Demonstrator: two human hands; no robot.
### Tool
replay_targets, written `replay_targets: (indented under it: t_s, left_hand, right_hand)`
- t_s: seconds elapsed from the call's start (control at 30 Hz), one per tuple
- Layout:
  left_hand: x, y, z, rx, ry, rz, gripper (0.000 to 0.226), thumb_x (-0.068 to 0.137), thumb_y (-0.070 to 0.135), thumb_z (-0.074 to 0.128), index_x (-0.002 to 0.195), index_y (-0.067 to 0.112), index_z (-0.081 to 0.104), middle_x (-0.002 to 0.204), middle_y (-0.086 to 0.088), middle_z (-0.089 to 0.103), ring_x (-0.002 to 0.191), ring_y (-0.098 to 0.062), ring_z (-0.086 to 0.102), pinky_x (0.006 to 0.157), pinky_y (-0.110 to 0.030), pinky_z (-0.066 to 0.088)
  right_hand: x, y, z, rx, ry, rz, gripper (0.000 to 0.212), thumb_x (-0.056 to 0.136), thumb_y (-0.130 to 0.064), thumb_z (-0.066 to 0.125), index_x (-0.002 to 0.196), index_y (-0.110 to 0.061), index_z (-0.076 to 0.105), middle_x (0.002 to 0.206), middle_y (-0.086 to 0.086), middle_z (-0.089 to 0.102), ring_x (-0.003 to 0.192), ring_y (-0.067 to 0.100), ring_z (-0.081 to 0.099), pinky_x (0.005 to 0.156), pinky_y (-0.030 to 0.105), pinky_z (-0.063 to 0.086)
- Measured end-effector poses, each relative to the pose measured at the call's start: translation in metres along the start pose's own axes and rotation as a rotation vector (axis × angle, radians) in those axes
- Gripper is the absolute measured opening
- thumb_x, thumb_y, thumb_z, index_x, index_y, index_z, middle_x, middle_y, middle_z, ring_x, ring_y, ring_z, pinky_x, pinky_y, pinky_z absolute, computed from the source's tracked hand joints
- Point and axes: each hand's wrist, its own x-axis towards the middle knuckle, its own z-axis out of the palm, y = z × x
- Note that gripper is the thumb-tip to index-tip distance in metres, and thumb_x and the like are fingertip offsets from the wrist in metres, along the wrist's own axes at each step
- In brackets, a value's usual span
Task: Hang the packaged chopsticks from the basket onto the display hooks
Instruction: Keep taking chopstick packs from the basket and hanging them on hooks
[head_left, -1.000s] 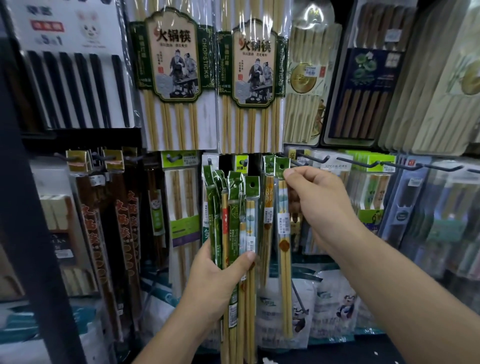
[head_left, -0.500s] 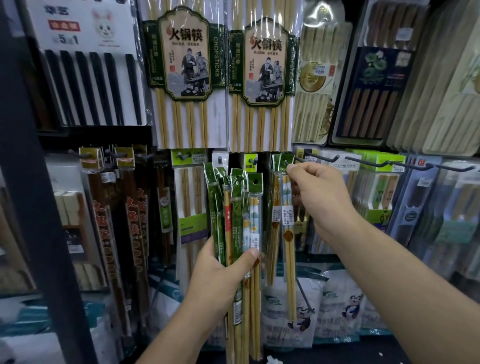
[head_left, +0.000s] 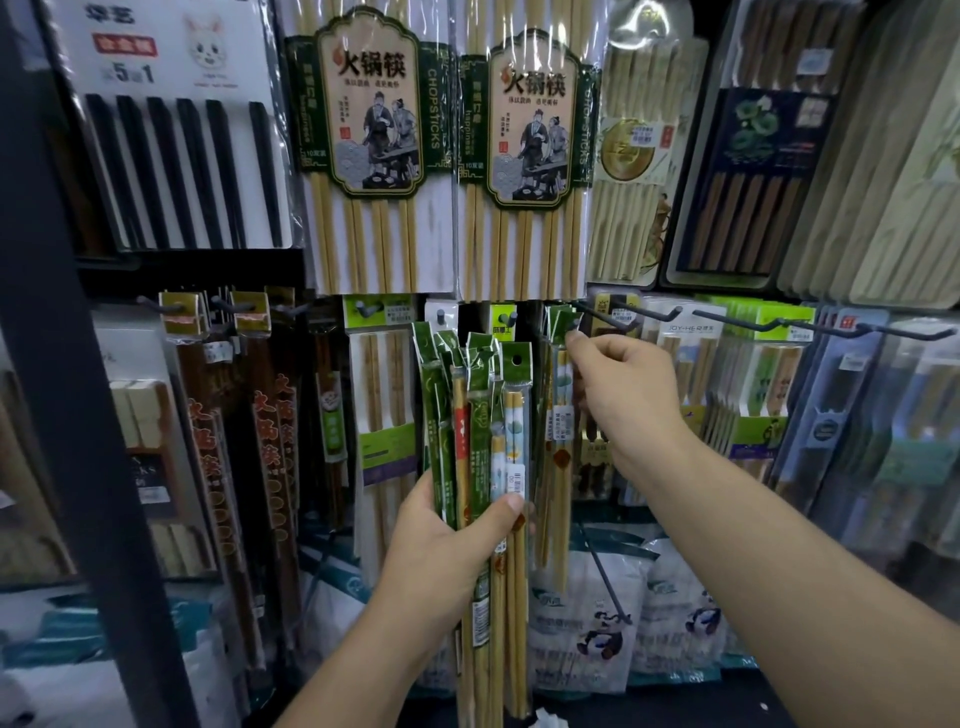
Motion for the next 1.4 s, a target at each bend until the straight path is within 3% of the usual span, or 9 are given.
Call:
replay_targets:
  t_s: [0.07, 0.13, 0.23, 0.4, 0.6, 0.77, 0.93, 1.27, 1.4]
  left_hand:
    - [0.001, -0.002, 0.001, -0.011, 0.016, -0.016, 0.070, 0.072, 0.053, 0.087, 0.131, 0.034, 0.055, 0.124, 0.020, 0.067, 0.113, 0.001, 0.061, 0.102, -0.033, 0.047]
    - [0.002, -0.002, 0.000, -0.017, 0.029, 0.001, 0.064, 0.072, 0.053, 0.086, 0.124, 0.042, 0.049, 0.117, 0.031, 0.059, 0.103, 0.010, 0.055, 0.098, -0.024, 0.041]
    - [0.001, -0.002, 0.000, -0.024, 0.002, 0.016, 0.076, 0.073, 0.052, 0.086, 0.138, 0.033, 0.051, 0.112, 0.032, 0.060, 0.111, 0.001, 0.057, 0.099, -0.027, 0.039]
    - [-0.001, 0.001, 0.000, -0.002, -0.052, 0.064, 0.032, 0.082, 0.032, 0.085, 0.107, 0.037, 0.066, 0.100, 0.021, 0.077, 0.091, 0.002, 0.073, 0.070, -0.014, 0.053]
    - [-0.005, 0.004, 0.000, -0.022, -0.043, 0.042, 0.038, 0.079, 0.037, 0.086, 0.111, 0.035, 0.065, 0.100, 0.021, 0.077, 0.090, 0.003, 0.072, 0.079, -0.023, 0.052]
    - [-0.004, 0.006, -0.002, -0.030, -0.045, 0.053, 0.029, 0.084, 0.029, 0.084, 0.105, 0.036, 0.064, 0.093, 0.029, 0.074, 0.084, 0.010, 0.069, 0.059, 0.000, 0.047]
    - [-0.009, 0.014, -0.003, -0.124, -0.073, 0.004, 0.023, 0.091, 0.011, 0.076, 0.108, 0.019, 0.063, 0.088, -0.006, 0.079, 0.080, -0.012, 0.077, 0.056, -0.012, 0.056]
    - [-0.010, 0.016, -0.003, -0.174, -0.081, 0.014, 0.021, 0.091, 0.010, 0.075, 0.107, 0.017, 0.064, 0.088, -0.009, 0.078, 0.079, -0.016, 0.077, 0.058, -0.018, 0.058]
    - [-0.009, 0.014, -0.002, -0.175, -0.079, 0.017, 0.021, 0.091, 0.010, 0.076, 0.108, 0.015, 0.065, 0.088, -0.008, 0.078, 0.079, -0.020, 0.078, 0.063, -0.026, 0.061]
  right_hand:
    - [0.000, 0.004, 0.000, -0.013, 0.014, -0.011, 0.044, 0.099, -0.035, 0.063, 0.088, 0.007, 0.067, 0.072, 0.013, 0.053, 0.064, 0.018, 0.049, 0.068, 0.027, 0.046]
    - [-0.004, 0.006, -0.002, -0.015, 0.032, -0.003, 0.040, 0.098, -0.037, 0.065, 0.085, 0.001, 0.067, 0.069, 0.007, 0.055, 0.063, 0.014, 0.051, 0.067, 0.027, 0.043]
    - [-0.021, 0.005, -0.006, 0.006, 0.021, -0.029, 0.032, 0.096, -0.039, 0.067, 0.079, -0.013, 0.067, 0.061, -0.002, 0.055, 0.060, 0.009, 0.053, 0.067, 0.026, 0.045]
    - [-0.053, 0.001, -0.002, -0.032, -0.210, -0.140, 0.021, 0.095, -0.036, 0.068, 0.075, -0.029, 0.073, 0.068, -0.010, 0.066, 0.062, 0.000, 0.059, 0.057, 0.012, 0.048]
    - [-0.054, 0.000, -0.003, 0.004, -0.223, -0.128, 0.022, 0.098, -0.026, 0.064, 0.077, -0.027, 0.070, 0.070, 0.007, 0.062, 0.064, 0.009, 0.056, 0.061, 0.023, 0.051]
    - [-0.040, -0.004, -0.009, 0.107, -0.123, -0.102, 0.023, 0.097, -0.022, 0.062, 0.075, -0.021, 0.068, 0.067, 0.002, 0.056, 0.062, 0.016, 0.051, 0.056, 0.029, 0.045]
    - [-0.021, -0.008, -0.010, 0.114, -0.028, -0.048, 0.027, 0.097, -0.023, 0.061, 0.071, -0.027, 0.069, 0.064, 0.001, 0.054, 0.061, 0.017, 0.050, 0.057, 0.032, 0.044]
    - [-0.006, -0.001, -0.007, 0.077, -0.045, -0.004, 0.021, 0.093, -0.016, 0.059, 0.087, 0.004, 0.058, 0.072, 0.010, 0.048, 0.066, 0.021, 0.043, 0.050, 0.021, 0.043]
    - [-0.005, 0.000, -0.006, 0.062, -0.039, -0.022, 0.025, 0.092, -0.018, 0.058, 0.086, 0.006, 0.056, 0.073, 0.008, 0.046, 0.069, 0.020, 0.042, 0.063, 0.031, 0.041]
